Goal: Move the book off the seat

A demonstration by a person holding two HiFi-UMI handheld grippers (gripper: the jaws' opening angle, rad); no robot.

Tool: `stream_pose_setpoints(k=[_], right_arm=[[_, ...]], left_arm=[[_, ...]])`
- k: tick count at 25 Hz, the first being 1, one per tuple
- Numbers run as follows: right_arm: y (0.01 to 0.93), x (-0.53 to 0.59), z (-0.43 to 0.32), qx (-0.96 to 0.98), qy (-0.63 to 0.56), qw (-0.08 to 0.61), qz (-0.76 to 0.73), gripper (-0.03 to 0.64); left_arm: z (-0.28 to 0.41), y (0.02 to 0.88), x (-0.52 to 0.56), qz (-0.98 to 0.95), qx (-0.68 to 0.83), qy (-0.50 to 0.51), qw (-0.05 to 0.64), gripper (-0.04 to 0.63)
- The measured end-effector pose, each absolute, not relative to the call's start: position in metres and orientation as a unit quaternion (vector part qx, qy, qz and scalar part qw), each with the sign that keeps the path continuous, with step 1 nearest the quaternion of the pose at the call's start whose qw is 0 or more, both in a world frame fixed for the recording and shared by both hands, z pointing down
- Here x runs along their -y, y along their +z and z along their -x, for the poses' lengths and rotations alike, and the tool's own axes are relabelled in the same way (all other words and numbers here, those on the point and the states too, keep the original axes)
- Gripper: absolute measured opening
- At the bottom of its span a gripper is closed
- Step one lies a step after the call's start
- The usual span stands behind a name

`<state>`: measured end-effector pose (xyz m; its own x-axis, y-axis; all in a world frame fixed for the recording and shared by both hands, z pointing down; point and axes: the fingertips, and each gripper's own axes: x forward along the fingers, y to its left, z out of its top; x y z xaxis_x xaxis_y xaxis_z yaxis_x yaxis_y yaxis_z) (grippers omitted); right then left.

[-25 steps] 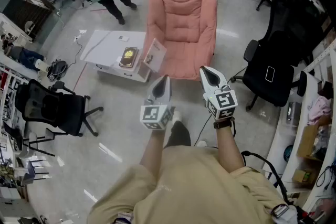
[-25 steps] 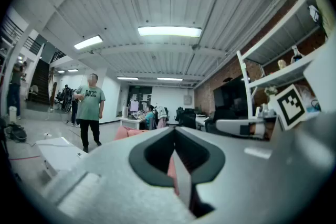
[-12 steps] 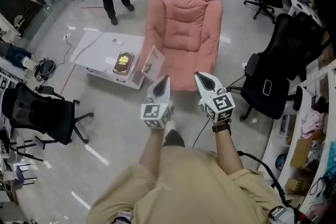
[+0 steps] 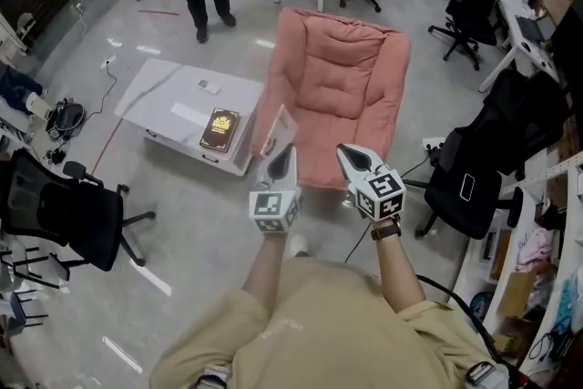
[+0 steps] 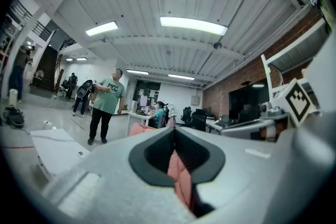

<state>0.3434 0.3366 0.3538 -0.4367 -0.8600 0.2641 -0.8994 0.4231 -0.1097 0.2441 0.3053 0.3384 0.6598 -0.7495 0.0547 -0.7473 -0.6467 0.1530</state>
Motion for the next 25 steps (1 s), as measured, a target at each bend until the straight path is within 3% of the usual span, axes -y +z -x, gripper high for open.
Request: stream_pose_setpoints(k=[19,25], right_arm=[[0.437,-0.17,-0.256,0.878,0.189,0.137,-0.417,0.006],[0.492,-0.137,-0.247,0.903,0.192,0.201,-0.327,0.006]], left_arm=[[-0.124,0.434,-0.207,-0.853,0.492,0.03,0.172,0.002],[-0.123,0.492,-0.179,-0.823,0.517,0.064,0.228,0.002]])
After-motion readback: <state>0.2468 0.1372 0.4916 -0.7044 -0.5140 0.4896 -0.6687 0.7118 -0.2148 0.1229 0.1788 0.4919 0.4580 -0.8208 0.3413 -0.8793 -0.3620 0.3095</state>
